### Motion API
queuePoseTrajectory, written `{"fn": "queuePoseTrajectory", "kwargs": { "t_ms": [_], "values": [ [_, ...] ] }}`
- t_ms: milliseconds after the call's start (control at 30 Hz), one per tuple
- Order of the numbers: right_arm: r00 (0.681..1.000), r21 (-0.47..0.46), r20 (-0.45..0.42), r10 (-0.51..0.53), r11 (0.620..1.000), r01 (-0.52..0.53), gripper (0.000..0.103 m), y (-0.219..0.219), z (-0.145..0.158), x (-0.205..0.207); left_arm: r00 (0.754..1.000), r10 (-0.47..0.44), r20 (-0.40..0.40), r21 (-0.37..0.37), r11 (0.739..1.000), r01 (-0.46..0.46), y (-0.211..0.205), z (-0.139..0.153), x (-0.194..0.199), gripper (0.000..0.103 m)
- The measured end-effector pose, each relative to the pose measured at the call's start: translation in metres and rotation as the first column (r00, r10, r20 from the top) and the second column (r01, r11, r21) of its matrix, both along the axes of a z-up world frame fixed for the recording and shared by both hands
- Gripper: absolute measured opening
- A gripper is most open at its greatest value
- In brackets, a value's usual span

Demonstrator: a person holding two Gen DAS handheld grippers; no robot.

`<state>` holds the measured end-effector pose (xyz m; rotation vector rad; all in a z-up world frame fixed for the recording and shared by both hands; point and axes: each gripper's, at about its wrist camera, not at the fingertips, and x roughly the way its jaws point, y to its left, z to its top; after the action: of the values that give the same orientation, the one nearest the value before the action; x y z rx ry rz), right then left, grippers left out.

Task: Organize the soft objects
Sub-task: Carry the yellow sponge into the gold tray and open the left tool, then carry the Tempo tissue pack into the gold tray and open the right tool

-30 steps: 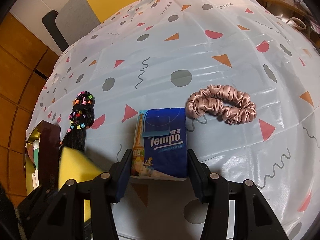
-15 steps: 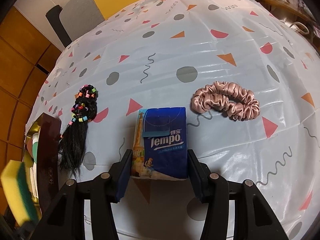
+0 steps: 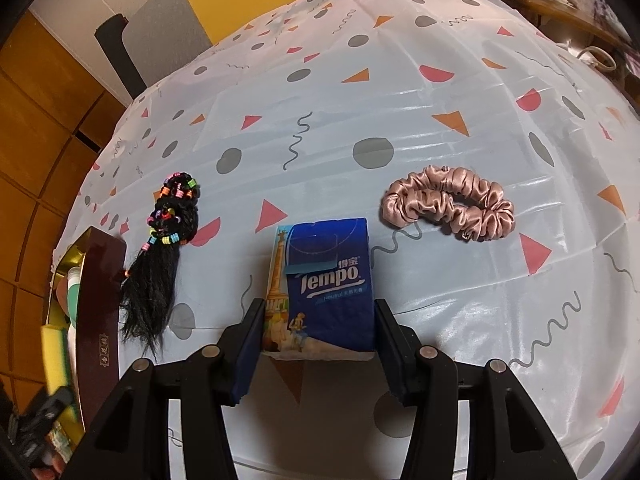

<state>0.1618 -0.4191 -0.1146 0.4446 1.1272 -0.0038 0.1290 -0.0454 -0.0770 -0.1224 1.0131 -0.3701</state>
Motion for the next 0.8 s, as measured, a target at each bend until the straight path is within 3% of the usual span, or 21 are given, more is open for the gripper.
{"fn": "queuePoseTrajectory", "kwargs": {
  "t_ms": [233,333,567,800],
  "values": [
    [1.0,0.008,0.012,0.004,1.0,-0.004,0.053,-0.001,0.003,-0.002,0.998,0.035,-0.045,0.05,0.998,-0.033,0.002,-0.016,0.006,0.071],
    [1.0,0.009,0.012,0.006,1.0,-0.006,0.053,0.001,0.003,-0.002,0.998,0.043,-0.038,0.074,0.996,-0.04,0.001,-0.015,0.002,0.079],
    [1.0,0.013,0.021,0.013,1.0,-0.013,0.053,0.004,0.005,-0.003,0.996,0.067,0.054,0.089,0.993,-0.072,0.014,0.003,-0.016,0.08],
    [0.996,0.007,0.089,0.033,0.999,-0.033,0.053,0.013,0.015,-0.006,0.99,0.057,0.127,0.013,0.998,-0.06,0.035,0.017,-0.038,0.079]
  ]
}}
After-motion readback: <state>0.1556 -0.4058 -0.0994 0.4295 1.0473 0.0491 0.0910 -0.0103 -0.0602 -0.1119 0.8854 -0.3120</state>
